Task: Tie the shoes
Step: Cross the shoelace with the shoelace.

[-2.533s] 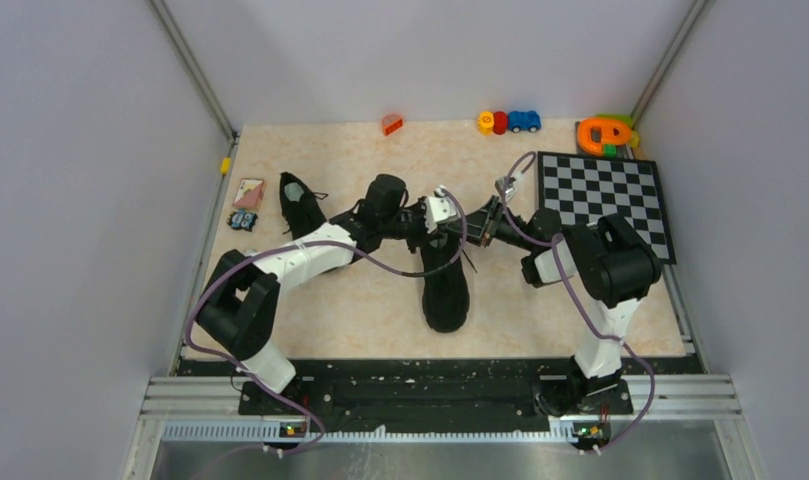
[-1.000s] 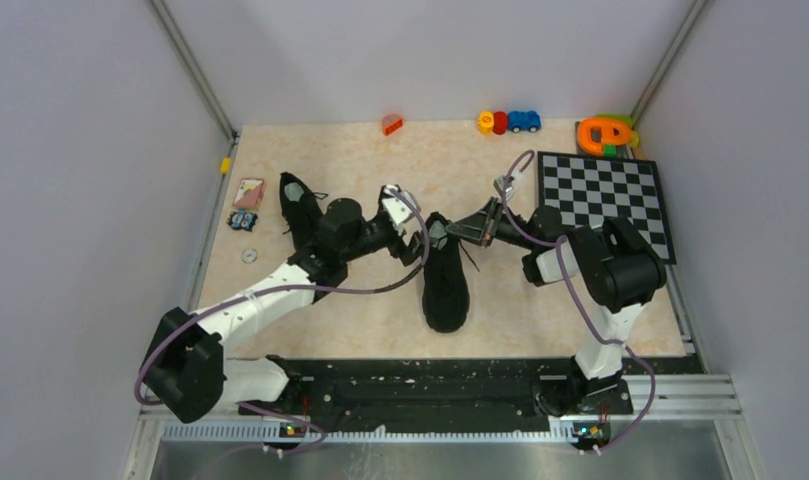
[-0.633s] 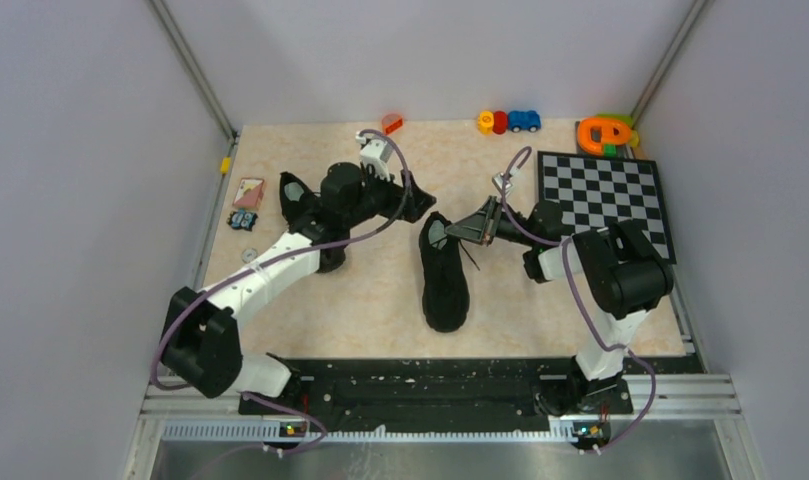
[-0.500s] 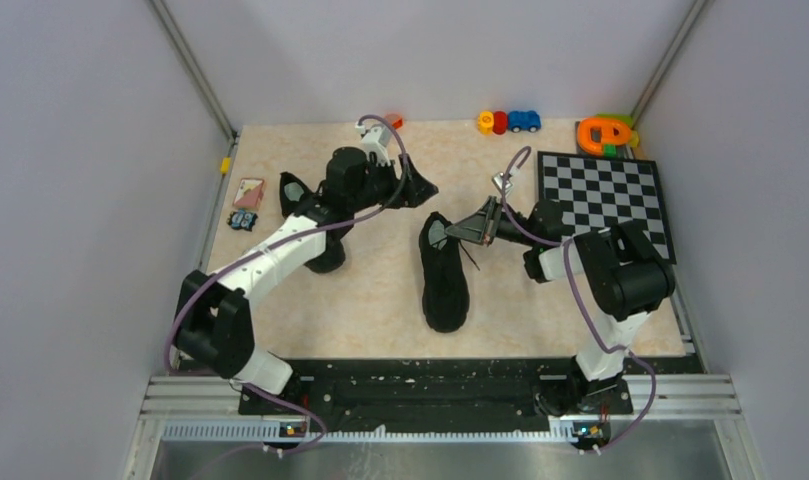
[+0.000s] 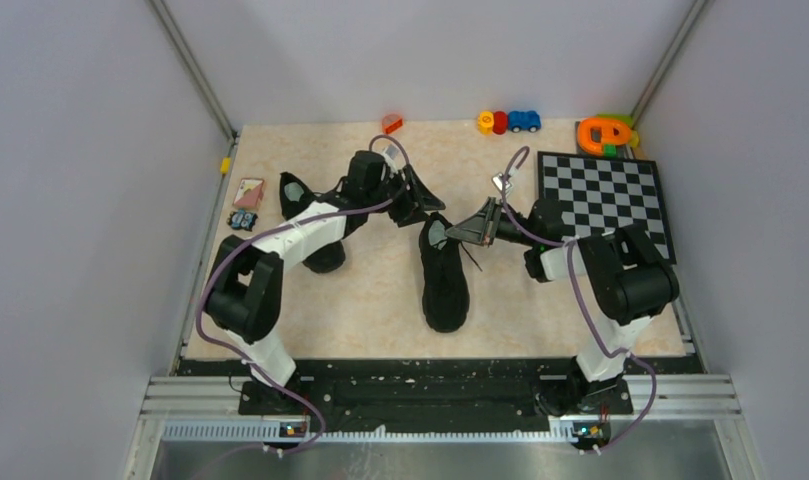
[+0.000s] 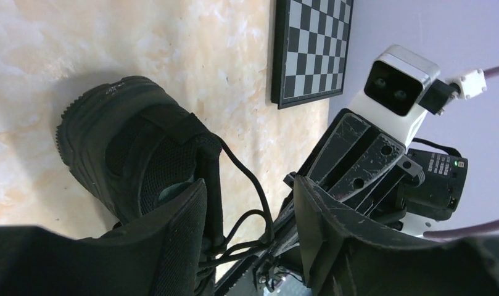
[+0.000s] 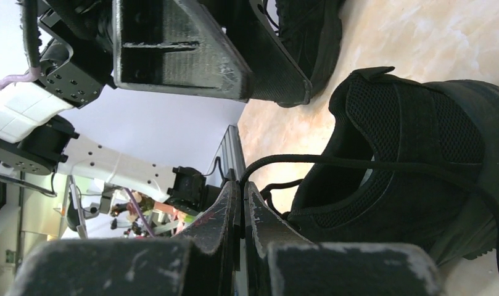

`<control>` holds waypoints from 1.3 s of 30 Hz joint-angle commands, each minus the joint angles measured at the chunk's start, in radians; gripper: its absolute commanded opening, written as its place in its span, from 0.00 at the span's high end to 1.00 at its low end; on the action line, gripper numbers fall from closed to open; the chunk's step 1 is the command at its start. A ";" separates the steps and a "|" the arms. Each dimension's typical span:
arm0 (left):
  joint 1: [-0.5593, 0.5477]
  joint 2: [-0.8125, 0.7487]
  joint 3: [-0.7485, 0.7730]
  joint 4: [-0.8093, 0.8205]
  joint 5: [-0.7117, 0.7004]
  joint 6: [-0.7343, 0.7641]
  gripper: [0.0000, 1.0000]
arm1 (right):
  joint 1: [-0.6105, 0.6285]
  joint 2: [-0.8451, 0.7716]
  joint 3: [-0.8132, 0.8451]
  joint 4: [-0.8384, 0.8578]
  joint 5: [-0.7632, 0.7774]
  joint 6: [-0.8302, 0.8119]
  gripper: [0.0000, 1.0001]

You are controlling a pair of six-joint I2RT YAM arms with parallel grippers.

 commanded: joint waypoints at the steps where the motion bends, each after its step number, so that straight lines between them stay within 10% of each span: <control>1: 0.000 0.013 0.058 0.000 0.020 -0.094 0.44 | 0.006 -0.070 0.035 -0.033 -0.012 -0.073 1.00; 25: -0.059 0.111 0.065 0.043 0.054 -0.150 0.69 | 0.010 -0.080 0.040 -0.056 -0.007 -0.072 1.00; 39: -0.077 0.129 0.048 0.044 0.058 -0.147 0.67 | 0.014 -0.099 0.042 -0.083 -0.004 -0.075 1.00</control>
